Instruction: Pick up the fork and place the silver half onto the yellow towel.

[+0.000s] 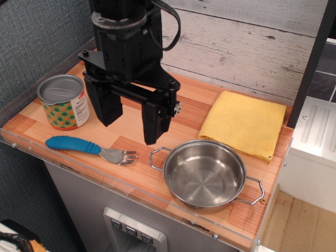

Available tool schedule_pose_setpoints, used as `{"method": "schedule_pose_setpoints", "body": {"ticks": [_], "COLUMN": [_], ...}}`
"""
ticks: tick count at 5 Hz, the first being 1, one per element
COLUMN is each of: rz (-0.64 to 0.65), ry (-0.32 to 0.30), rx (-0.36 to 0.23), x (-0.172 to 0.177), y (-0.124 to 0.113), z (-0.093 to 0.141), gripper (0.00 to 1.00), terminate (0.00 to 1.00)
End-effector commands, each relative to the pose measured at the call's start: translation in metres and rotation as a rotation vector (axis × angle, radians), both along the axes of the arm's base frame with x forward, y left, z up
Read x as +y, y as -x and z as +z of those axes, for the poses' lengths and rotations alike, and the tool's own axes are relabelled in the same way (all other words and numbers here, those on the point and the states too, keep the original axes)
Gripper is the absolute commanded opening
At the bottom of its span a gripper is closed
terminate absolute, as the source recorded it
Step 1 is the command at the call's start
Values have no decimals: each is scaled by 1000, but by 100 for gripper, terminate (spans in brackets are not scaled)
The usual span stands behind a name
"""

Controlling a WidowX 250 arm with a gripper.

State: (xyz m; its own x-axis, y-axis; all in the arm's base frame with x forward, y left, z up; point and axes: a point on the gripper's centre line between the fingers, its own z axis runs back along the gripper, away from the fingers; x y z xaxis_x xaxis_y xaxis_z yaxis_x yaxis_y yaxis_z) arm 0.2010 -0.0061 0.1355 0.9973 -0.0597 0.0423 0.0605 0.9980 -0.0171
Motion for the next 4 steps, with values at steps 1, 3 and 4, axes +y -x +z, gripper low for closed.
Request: {"method": "schedule_pose_setpoints", "body": {"ticks": [1, 3, 4], "rz": [0, -415, -629], "ry": [0, -120, -222], "rx": [0, 33, 122], "x": [0, 45, 68], "y": [0, -18, -30], "z": [0, -7, -14], "gripper": [100, 100, 100], "terminate": [0, 0, 0]}}
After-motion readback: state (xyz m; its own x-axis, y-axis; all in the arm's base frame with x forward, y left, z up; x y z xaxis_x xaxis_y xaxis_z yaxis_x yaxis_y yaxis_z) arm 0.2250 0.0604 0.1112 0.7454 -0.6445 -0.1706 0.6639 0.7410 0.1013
